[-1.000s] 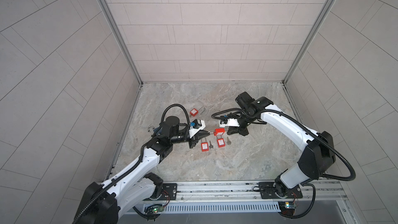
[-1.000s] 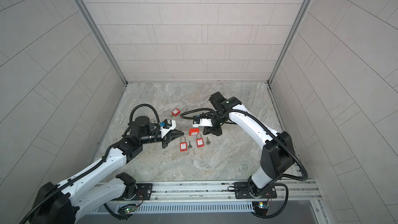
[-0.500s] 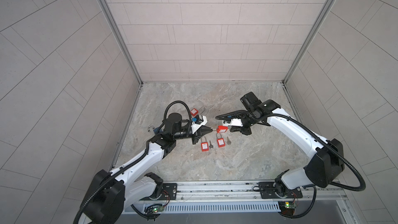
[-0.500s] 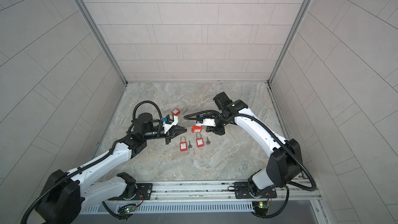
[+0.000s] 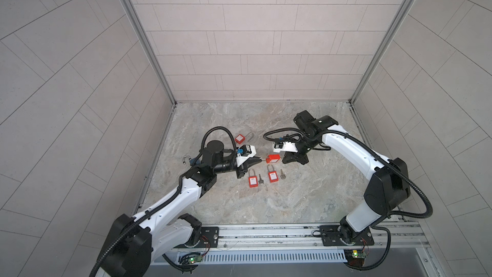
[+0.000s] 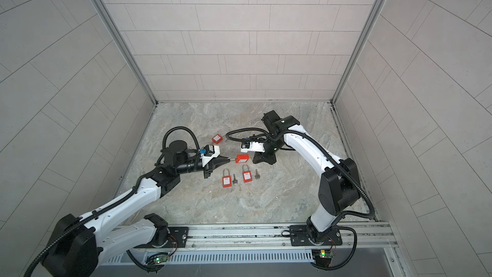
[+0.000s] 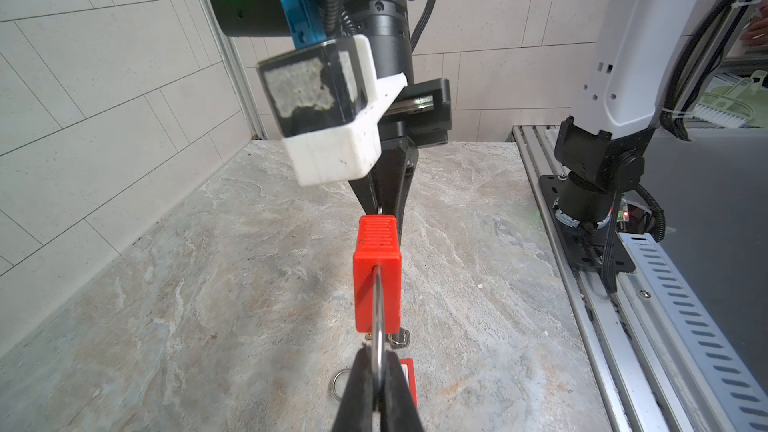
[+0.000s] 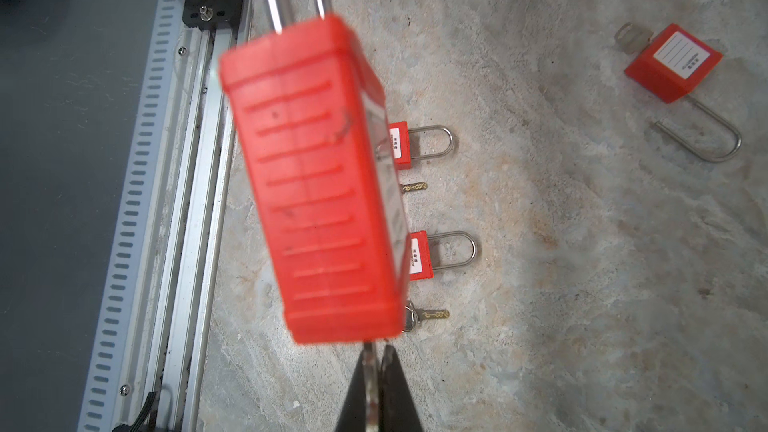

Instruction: Lock with the key

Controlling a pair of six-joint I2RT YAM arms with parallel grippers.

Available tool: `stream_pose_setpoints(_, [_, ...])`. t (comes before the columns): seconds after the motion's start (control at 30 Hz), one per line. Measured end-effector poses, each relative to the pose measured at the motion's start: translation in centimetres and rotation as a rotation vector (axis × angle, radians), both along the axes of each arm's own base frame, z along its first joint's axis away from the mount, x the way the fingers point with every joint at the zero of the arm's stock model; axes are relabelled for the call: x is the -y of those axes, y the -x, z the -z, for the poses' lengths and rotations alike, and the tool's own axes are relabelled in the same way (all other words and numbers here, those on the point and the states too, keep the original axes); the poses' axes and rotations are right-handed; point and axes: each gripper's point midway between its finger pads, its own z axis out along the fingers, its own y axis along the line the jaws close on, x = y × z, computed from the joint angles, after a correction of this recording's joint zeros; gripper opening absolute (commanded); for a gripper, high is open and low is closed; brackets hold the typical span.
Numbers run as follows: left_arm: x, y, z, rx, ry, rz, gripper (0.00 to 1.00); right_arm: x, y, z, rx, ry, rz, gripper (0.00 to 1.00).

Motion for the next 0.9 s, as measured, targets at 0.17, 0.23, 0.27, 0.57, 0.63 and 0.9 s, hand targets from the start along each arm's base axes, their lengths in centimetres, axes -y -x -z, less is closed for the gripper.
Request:
stream_pose_setpoints(0.17, [0.0, 0.1, 0.2, -0.021, -0.007, 0.006, 0.00, 0.1, -0.1, 0.1, 0.056, -0.010, 0.008, 0.00])
stream_pose_setpoints(0.23, [0.1, 0.1, 0.1, -0.029, -0.001, 0.006, 0.00, 0.2, 0.0, -0.1, 0.093, -0.021, 0.010, 0.00])
stream_pose_setpoints(0.27, [0.1, 0.1, 0.0, -0.031, 0.002, 0.007, 0.00, 0.2, 0.0, -0.2, 0.107, -0.024, 0.012, 0.00])
stream_pose_setpoints(0.57, [-0.3, -0.3, -1.0, -0.056, 0.041, -0.022, 0.00, 3.0, -0.9, 0.9, 0.177, 0.080, 0.077, 0.00])
stream_pose_setpoints(0.63, [-0.3, -0.2, -1.2, -0.058, 0.049, -0.018, 0.00, 3.0, -0.9, 1.0, 0.177, 0.085, 0.076, 0.00])
stream_pose_setpoints(0.9, [-0.5, 0.4, -2.3, -0.007, 0.066, -0.010, 0.00, 3.2, -0.1, 0.5, 0.130, 0.092, 0.094, 0.00])
